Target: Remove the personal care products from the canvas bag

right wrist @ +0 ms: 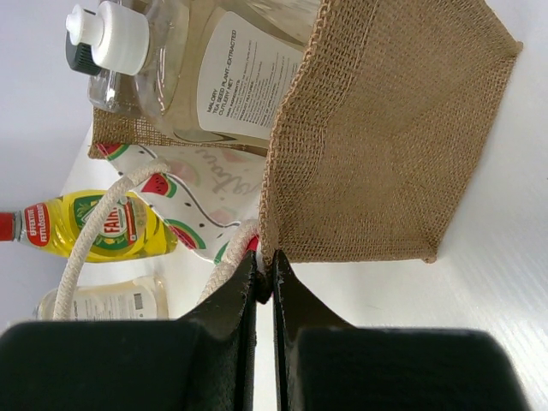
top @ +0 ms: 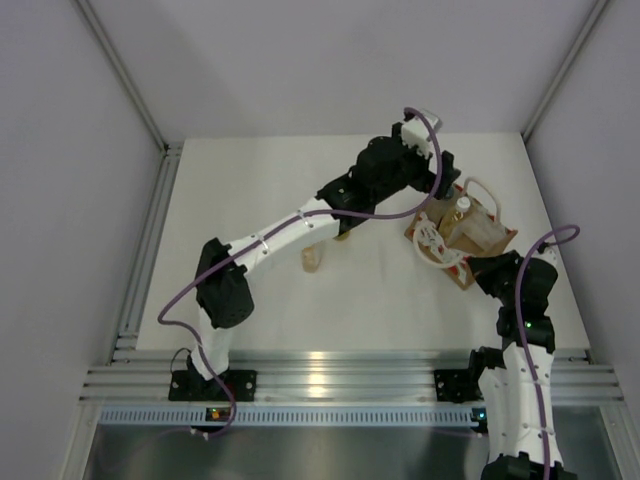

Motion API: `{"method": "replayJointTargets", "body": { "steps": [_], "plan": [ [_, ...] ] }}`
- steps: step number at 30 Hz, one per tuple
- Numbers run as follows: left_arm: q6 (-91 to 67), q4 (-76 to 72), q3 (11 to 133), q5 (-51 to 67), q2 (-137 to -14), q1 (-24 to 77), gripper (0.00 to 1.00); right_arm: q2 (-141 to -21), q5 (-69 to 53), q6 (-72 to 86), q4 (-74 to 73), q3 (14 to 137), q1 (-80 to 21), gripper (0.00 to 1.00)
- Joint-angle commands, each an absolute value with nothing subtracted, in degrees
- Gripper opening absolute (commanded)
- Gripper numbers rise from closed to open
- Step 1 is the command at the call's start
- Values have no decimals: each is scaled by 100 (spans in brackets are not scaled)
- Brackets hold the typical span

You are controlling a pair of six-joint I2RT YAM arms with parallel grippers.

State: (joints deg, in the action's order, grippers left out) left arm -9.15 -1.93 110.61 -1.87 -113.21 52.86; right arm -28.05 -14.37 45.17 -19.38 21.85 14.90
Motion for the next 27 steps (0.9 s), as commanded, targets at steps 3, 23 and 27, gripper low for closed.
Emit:
{"method": "replayJointTargets", "body": {
  "steps": [3,23,27],
  "plan": [
    [-528,246,11697,395,-11961,5598,95,-2663,-1380,4474,-1819,2496,1521,0],
    [-852,246,13122,-123,-13632,5687,69,-2479,-1529,4412,-1925,2408,1521,0],
    [-888,246,13131,-88,-13702,5695,65,-2514,-1521,4403,-1916,2391,1521,0]
  ]
}}
